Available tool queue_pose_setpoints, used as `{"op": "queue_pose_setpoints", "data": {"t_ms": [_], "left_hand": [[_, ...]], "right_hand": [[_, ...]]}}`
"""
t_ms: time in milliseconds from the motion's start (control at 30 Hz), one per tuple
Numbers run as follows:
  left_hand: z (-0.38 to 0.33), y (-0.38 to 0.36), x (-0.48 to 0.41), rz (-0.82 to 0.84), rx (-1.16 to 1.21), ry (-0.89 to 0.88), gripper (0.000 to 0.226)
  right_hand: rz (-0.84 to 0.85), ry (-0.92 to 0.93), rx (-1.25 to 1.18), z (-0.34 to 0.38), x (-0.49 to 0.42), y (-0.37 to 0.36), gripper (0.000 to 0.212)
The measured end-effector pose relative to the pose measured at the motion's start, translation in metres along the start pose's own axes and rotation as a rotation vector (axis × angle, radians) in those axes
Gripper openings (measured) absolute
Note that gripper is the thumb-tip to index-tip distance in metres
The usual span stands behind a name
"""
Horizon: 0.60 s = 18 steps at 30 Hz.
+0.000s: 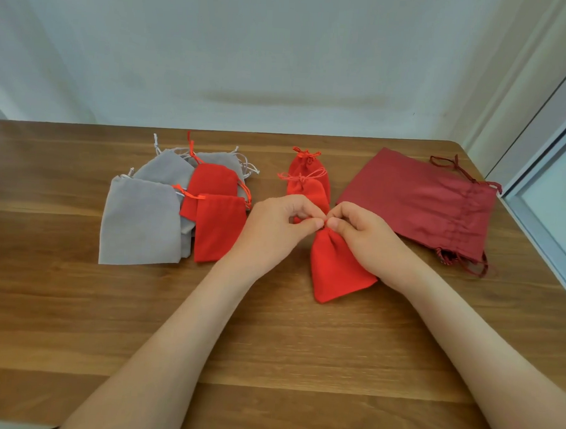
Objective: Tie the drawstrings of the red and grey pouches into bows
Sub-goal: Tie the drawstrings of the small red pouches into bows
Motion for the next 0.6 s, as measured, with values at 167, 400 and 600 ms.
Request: {"op": "queue_pose_setpoints", "data": {"t_ms": [167, 400, 600], "left_hand": [[-0.010, -0.004, 0.002, -0.105, -0.383, -0.274, 0.006], [-0.026, -0.015, 0.012, -0.327, -0.631, -0.644, 0.019], [-0.029, -0.018, 0.018, -0.391, -0.704, -0.772, 0.027]], "right_hand": [[-0.039, 0.028, 0.036, 0.000, -0.001, -0.002, 0.015], [-0.126, 0.085, -0.293, 0.001, 0.001, 0.004, 0.031], [0.042, 0.000, -0.557, -0.003, 0.001, -0.004, 0.019]]}}
Point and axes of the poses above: each hand's wrist, its own x-axis away from the middle knuckle, its own y-axis out of the back of the hand, z = x × y, the point moved 5 cm from there along -x, towards the middle knuckle, and after that the axes turned 2 degrees about y, right-handed, at the moved point
